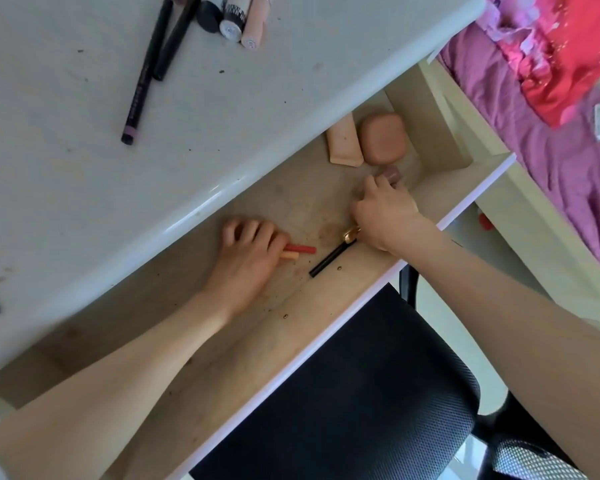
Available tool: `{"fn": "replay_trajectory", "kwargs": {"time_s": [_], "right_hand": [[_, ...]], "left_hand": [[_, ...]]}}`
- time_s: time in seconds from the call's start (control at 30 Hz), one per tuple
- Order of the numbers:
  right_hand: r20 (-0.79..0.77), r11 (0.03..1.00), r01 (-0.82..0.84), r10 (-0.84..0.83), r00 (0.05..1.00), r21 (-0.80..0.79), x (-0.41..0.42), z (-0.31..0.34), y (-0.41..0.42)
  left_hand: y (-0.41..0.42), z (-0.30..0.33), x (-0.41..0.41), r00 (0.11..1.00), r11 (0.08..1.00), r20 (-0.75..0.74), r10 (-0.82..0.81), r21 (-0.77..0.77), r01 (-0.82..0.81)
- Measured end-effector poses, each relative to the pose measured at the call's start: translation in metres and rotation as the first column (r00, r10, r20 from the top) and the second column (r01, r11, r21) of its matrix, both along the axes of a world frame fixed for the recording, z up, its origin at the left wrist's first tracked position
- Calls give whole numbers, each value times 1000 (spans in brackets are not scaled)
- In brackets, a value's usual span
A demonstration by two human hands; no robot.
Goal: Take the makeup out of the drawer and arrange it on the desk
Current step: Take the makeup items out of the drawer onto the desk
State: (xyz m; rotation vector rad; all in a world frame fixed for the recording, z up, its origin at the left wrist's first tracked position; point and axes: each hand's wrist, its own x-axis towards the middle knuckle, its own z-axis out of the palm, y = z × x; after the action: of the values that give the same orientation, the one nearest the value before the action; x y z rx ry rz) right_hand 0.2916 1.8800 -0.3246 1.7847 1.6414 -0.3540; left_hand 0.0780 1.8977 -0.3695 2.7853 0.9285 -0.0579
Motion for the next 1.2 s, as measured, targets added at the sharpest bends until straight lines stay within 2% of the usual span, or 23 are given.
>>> {"fn": "replay_trajectory", "kwargs": {"time_s": [0.07,0.37,0.53,0.63,0.73,0.87,0.97,1.1,1.2], "right_hand": [[-27,1000,-24,25,999,9,-2,2,-2],[-76,988,-141,136,988,-65,-15,12,-7],[-100,990,-74,62,993,-124,-26,12,-7],[-48,984,-83,76,996,-161,-30,12,-8],[35,978,-88,96,995,-190,-35,11,-4],[77,974,-82,100,992,-213,-38,8,-1],[67,968,-77,95,993,-238,-38,7,-1],[35,960,-162,174,984,-227,-38,7,-5],[25,957,-189,200,980,-221,-40,7,-11]], "left_hand": [[-3,1,-3,1000,999,-10,4,49,-4],[-15,12,-8,994,998,-95,61,-3,-61],[-20,11,-23,993,982,51,110,-160,-101],[-25,6,-33,974,943,108,201,-290,-163],[-35,-2,-41,949,890,113,294,-396,-228],[-41,-10,-46,929,845,111,352,-465,-264],[-38,-12,-45,912,818,123,391,-501,-283],[-35,-11,-46,914,808,124,385,-524,-269],[-33,-9,-44,905,766,83,416,-568,-300]]}}
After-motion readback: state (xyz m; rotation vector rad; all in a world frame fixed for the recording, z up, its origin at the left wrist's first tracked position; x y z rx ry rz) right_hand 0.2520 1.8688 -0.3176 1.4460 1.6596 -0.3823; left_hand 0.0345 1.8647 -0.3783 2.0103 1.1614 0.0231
